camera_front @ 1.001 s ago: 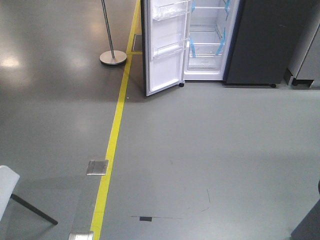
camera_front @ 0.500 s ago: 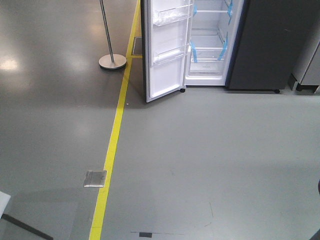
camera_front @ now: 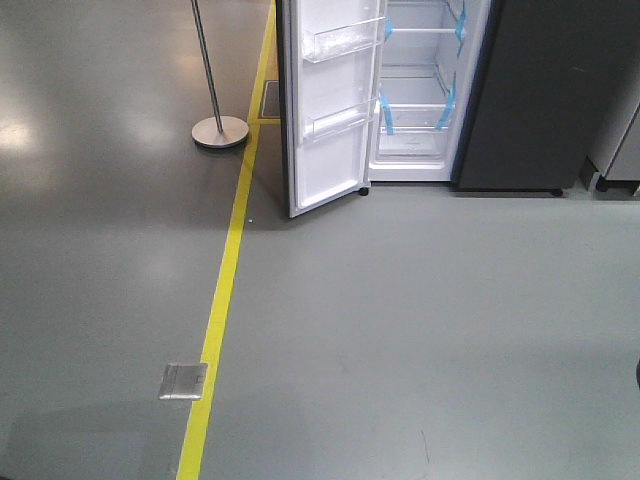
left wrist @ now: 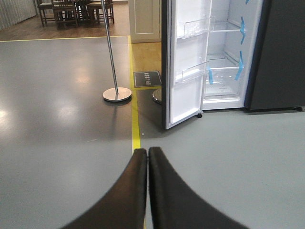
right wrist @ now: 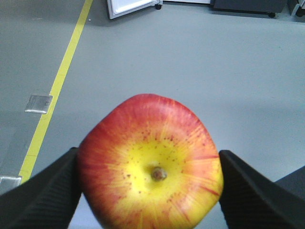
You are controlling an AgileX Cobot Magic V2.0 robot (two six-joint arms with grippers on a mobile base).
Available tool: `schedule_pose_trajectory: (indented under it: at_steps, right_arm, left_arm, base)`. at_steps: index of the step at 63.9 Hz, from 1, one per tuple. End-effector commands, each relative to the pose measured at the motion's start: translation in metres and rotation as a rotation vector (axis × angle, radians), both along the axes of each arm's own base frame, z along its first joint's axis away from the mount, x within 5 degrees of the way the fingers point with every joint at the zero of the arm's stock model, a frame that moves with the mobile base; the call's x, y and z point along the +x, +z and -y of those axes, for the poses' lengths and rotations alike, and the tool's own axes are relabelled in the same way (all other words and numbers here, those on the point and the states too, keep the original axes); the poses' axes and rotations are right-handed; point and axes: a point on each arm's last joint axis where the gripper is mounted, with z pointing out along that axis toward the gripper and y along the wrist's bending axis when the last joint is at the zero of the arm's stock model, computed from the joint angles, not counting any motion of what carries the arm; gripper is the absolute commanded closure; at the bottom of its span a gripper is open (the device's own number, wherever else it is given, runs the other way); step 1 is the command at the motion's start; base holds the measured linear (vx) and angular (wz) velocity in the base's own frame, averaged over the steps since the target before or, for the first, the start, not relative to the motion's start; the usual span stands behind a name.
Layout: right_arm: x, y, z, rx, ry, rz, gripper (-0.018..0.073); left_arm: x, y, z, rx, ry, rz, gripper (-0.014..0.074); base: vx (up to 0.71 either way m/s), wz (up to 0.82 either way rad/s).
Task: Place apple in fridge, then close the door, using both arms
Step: 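Keep driving closer to the refrigerator's open door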
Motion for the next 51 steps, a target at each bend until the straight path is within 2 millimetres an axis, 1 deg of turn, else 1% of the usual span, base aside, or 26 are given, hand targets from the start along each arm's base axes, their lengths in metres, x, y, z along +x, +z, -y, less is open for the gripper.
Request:
schedule_pose_trajectory:
  at_steps: [1, 51]
  right_arm:
    - [0.0035, 0.0147, 0.0004, 0.0, -0.005, 0.106, 0.0361]
    - [0.0035, 0.0147, 0.0004, 0.0, -0.005, 0.106, 0.0361]
  left_arm:
    - [0.0005, 0.0001, 0.0008, -0.022, -0.005, 0.061, 0.0601]
    - [0.0005, 0.0001, 0.0008, -0.022, -0.005, 0.061, 0.0601]
  base:
    - [0.17, -0.01]
    - [0.16, -0.01]
